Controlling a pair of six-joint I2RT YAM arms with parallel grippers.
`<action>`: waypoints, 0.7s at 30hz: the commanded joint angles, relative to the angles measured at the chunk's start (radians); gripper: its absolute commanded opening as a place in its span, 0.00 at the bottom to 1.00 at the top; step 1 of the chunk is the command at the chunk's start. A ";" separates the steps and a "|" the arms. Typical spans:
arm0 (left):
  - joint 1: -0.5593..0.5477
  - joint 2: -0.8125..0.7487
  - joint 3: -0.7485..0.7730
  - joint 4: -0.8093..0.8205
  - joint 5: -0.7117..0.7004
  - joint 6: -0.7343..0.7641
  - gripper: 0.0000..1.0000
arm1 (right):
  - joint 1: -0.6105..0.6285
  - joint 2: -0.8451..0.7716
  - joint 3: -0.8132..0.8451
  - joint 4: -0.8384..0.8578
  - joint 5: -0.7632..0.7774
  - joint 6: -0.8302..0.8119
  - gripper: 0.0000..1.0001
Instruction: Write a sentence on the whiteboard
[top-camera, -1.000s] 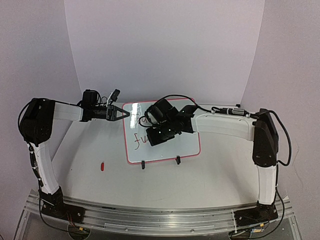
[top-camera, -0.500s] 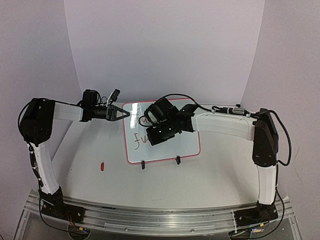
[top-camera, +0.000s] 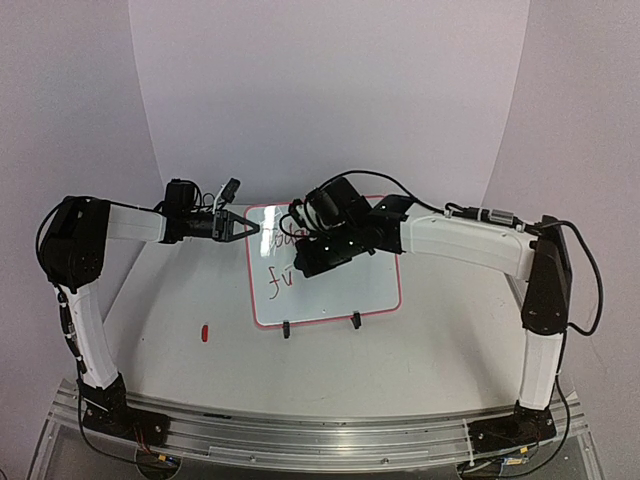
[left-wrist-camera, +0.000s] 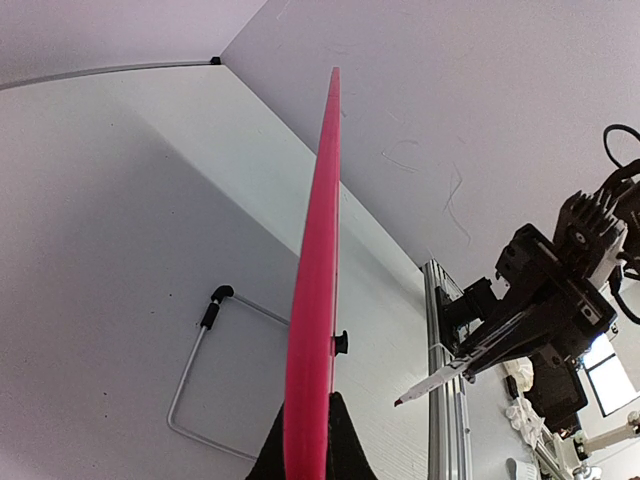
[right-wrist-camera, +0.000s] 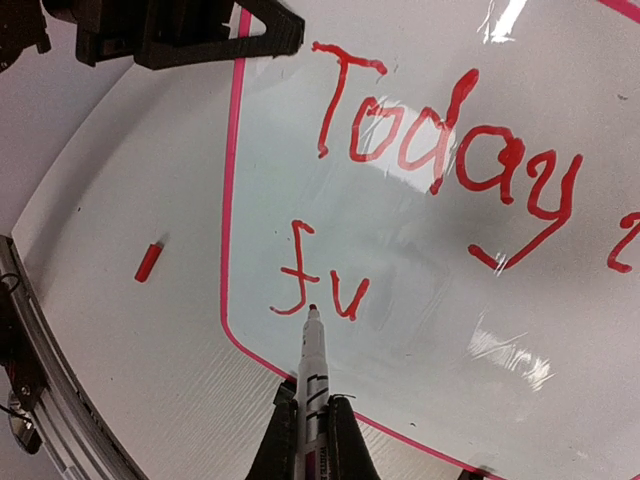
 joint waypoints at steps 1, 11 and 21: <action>-0.011 0.015 -0.016 -0.005 -0.124 0.099 0.00 | -0.009 -0.029 0.005 0.025 0.056 -0.015 0.00; -0.011 0.016 -0.015 -0.006 -0.124 0.100 0.00 | -0.025 0.014 0.038 0.042 0.103 -0.025 0.00; -0.011 0.019 -0.012 -0.011 -0.123 0.103 0.00 | -0.034 0.064 0.062 0.046 0.087 -0.017 0.00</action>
